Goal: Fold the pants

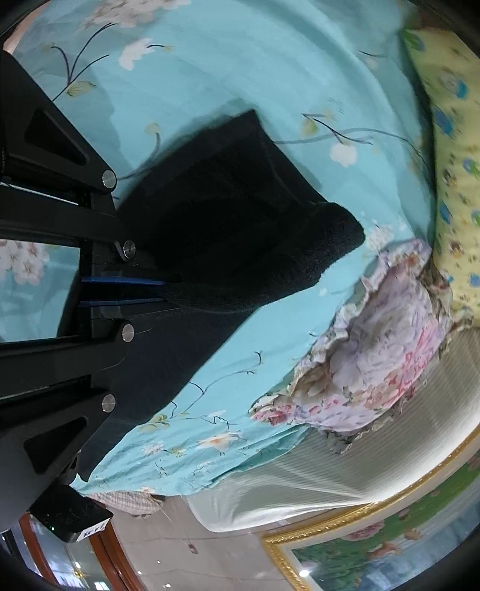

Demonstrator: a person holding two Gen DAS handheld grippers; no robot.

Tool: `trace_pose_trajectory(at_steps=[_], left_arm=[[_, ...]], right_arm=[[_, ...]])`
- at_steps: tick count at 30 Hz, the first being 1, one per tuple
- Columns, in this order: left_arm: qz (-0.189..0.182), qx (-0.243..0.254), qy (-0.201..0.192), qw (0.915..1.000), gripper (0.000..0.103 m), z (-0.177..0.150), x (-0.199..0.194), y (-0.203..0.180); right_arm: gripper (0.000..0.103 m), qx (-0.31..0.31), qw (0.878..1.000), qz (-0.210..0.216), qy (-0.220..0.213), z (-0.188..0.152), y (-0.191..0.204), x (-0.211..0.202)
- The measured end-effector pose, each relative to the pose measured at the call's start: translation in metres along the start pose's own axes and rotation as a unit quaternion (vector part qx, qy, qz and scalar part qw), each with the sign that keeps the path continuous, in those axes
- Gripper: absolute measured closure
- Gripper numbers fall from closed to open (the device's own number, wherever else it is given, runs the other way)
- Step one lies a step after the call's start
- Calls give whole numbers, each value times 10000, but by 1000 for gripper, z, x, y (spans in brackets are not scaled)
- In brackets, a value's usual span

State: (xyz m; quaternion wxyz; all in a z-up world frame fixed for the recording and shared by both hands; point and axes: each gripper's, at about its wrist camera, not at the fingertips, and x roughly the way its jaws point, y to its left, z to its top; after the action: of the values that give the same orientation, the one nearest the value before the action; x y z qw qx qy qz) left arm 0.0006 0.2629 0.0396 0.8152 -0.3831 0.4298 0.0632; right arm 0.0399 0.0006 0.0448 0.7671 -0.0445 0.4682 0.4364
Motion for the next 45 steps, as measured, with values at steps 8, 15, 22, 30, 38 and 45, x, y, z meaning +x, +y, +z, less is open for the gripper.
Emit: trace_pose_trajectory(at_steps=[8, 15, 22, 30, 38, 45], left_arm=[[-66, -100, 68, 9999, 99, -17, 4, 20], [-141, -213, 223, 9994, 98, -21, 12, 34], [-80, -196, 262, 9994, 94, -24, 11, 35], [82, -147, 126, 9998, 68, -23, -3, 40], [97, -304, 5, 9995, 52, -15, -18, 48], [286, -412, 77, 9987, 41, -5, -17, 53]], right_arm=[[97, -22, 9997, -87, 219, -4, 0, 9], [96, -32, 9990, -197, 404, -4, 3, 16], [92, 14, 9985, -248, 492, -3, 3, 19], [77, 174, 9985, -197, 478, -1, 1, 17], [65, 349, 9992, -49, 195, 4, 4, 1], [65, 668, 9977, -48, -127, 16, -7, -10]])
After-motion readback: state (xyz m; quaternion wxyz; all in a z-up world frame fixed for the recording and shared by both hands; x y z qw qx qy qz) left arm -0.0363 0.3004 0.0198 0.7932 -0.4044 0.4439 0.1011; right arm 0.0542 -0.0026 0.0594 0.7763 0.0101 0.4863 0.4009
